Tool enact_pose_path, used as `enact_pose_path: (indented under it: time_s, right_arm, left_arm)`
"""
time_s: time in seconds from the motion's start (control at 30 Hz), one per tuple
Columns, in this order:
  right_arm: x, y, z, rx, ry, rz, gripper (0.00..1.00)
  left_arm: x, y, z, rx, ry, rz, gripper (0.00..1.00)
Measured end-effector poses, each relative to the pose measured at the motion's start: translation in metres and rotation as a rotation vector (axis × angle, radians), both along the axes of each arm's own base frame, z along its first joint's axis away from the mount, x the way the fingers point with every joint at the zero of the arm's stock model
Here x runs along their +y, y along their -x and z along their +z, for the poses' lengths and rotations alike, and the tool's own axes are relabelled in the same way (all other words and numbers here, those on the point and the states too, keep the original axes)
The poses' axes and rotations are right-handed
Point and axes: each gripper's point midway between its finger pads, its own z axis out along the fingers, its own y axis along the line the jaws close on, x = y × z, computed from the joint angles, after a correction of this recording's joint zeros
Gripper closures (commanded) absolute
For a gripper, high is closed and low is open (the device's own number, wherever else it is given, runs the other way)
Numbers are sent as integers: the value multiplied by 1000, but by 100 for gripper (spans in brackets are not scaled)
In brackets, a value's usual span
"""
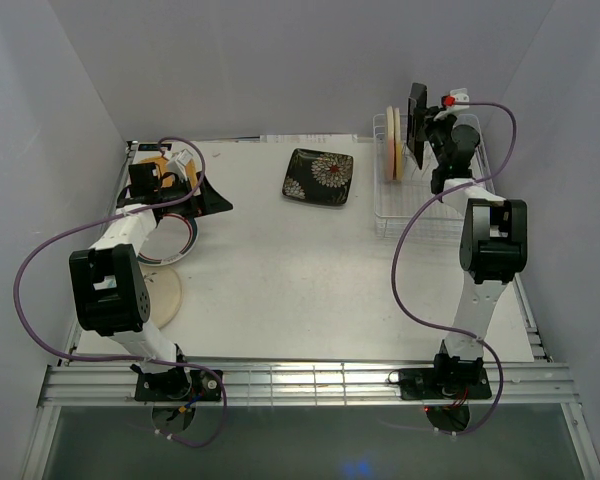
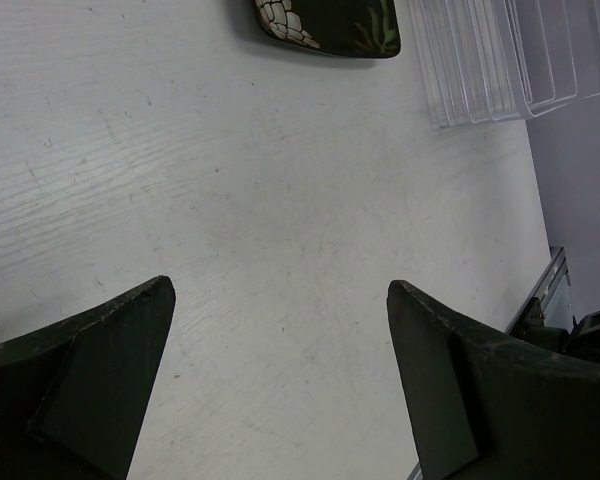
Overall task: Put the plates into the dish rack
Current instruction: Insert the plate into the dish rack.
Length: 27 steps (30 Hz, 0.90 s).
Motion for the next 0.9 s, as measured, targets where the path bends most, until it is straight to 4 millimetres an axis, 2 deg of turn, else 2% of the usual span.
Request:
enact_pose_path:
  time_s: [0.17, 0.27, 0.9]
  right_arm:
    - [-9, -5, -16, 16, -42, -3, 92]
    - [-9, -1, -24, 19, -51, -2, 92]
    - [-11, 32, -36, -22, -65, -21, 92]
  left_arm:
    - [-1, 0, 0, -1, -1, -4, 2]
    - [-2, 0, 0, -2, -1, -5, 2]
    - [-4, 4, 10, -38, -7, -13, 2]
